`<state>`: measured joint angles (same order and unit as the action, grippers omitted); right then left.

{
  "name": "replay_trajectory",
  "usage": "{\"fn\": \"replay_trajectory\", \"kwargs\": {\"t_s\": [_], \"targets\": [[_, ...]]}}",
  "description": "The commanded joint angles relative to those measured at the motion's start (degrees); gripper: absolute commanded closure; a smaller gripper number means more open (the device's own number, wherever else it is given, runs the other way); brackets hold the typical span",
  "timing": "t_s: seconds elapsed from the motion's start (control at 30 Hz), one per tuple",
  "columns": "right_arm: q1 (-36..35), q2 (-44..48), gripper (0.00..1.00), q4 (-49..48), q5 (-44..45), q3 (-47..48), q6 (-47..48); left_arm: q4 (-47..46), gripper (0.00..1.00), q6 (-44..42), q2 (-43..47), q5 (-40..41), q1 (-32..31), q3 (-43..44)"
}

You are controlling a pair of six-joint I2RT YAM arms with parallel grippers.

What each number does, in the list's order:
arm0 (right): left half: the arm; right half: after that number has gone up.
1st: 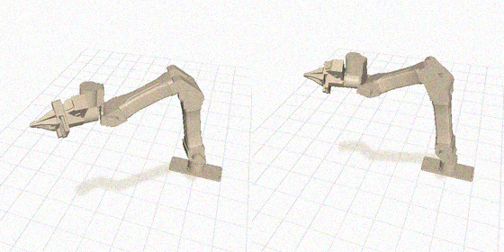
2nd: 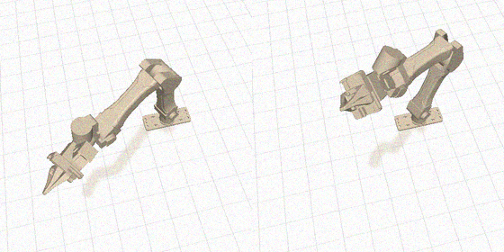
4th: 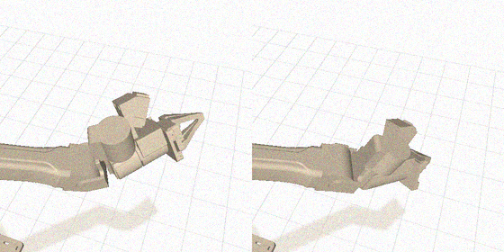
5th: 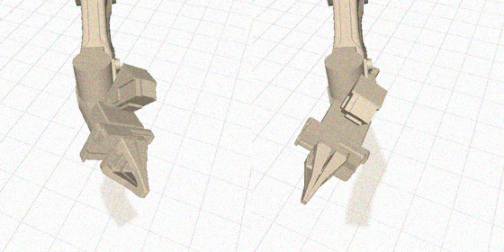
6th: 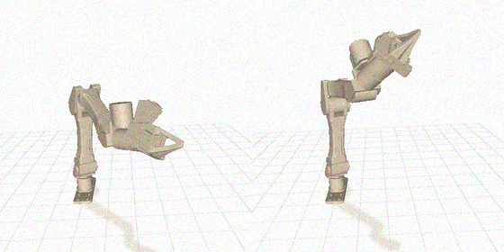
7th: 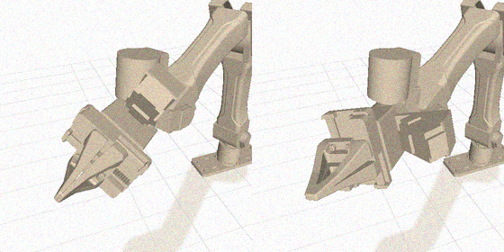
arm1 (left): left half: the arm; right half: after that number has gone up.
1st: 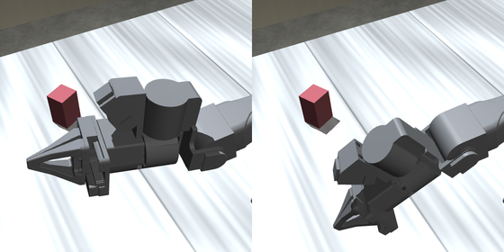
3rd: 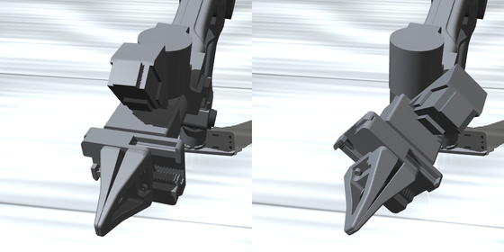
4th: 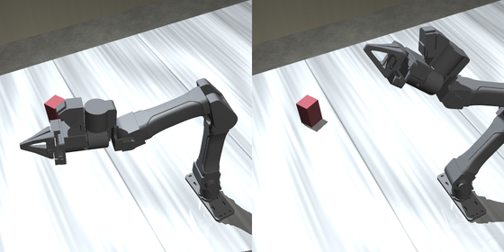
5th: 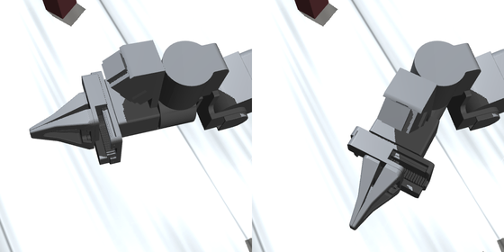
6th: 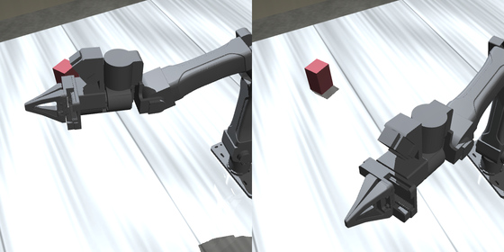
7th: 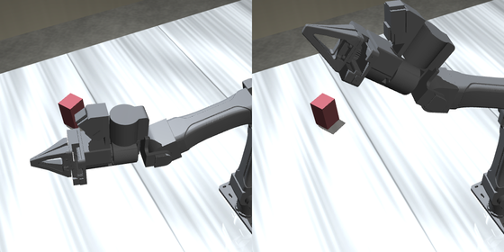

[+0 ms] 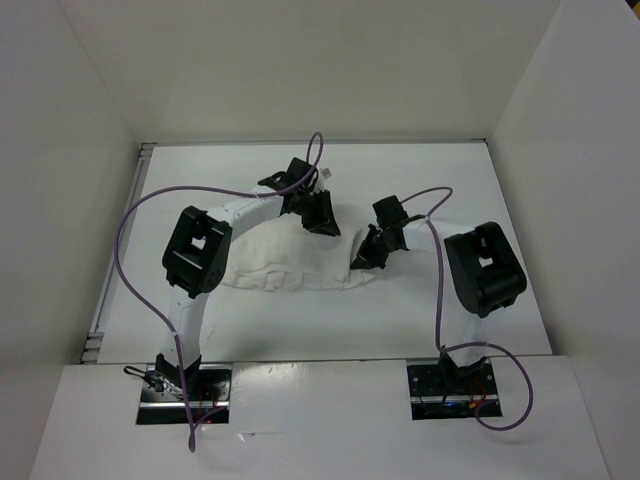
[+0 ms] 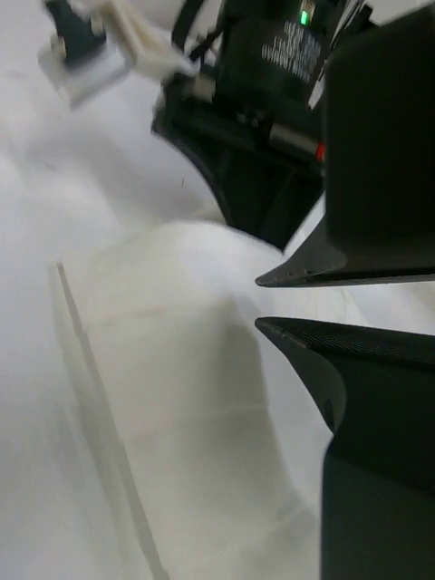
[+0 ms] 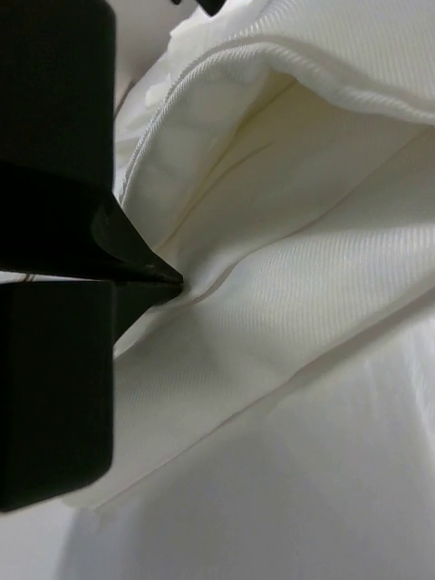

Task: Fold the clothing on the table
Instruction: Fold the skirt

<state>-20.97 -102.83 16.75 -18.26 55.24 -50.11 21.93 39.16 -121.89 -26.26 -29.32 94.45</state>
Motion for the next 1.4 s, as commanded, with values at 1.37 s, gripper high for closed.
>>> {"fn": "replay_trajectory", "kwargs": {"t_s": [1.37], "targets": [[6.29, -20.48, 0.99, -52.44, -8.53, 2.05, -24.77, 3.29, 0.74, -0.58, 4.11, 3.85, -4.43, -13.24]]}}
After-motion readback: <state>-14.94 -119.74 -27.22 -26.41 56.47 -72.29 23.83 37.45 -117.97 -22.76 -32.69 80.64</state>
